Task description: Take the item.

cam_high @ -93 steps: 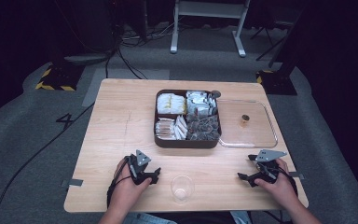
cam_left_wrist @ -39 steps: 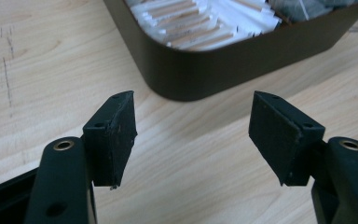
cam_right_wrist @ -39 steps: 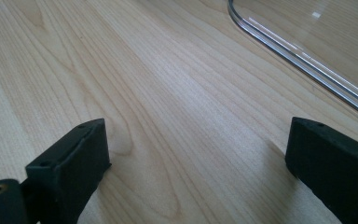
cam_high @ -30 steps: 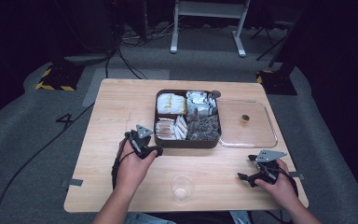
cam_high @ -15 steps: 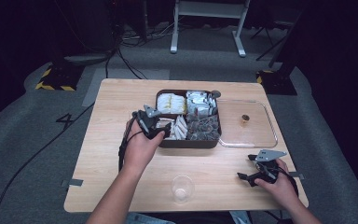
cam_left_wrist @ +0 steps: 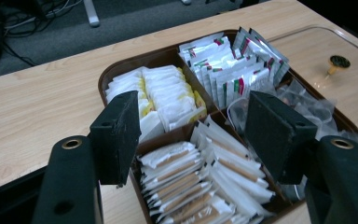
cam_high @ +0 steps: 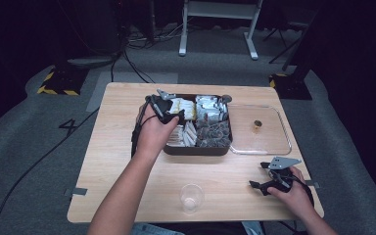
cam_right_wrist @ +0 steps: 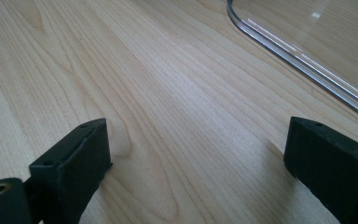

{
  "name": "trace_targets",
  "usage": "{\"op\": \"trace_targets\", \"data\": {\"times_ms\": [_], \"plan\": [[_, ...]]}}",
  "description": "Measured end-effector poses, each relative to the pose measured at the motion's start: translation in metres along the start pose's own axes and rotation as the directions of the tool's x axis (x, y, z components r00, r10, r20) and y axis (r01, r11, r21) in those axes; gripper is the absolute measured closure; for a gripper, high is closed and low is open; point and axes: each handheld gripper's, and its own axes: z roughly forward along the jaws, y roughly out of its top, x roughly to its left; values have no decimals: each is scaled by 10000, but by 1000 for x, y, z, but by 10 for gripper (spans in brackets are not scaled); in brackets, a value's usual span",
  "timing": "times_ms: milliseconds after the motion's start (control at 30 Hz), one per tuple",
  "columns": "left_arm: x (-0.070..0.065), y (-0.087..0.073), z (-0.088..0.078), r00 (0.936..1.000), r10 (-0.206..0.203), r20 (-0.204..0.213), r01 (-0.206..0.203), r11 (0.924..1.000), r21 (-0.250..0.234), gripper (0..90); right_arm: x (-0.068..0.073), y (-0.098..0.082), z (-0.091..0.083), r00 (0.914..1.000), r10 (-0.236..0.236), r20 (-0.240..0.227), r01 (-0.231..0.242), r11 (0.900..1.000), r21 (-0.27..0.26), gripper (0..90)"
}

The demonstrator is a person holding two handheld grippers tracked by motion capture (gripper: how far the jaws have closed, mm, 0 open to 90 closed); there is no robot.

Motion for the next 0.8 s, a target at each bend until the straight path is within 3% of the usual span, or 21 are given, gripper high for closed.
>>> {"op": "trace_targets", "data": {"times_ms": [133,300,667,800], "plan": [[-1,9,17,10000,20,-74,-18,9998,218,370,0,0,0,10000,-14,5,14,10000,2,70],[1,18,39,9995,-189,-244,193,9997,150,382,0,0,0,10000,-9,6,9,10000,6,70],[4,23,79,9968,-655,-457,668,9973,291,388,0,0,0,10000,-12,13,12,10000,2,70],[2,21,93,9970,-426,-640,472,9962,728,386,0,0,0,10000,-2,9,2,10000,6,70]]}}
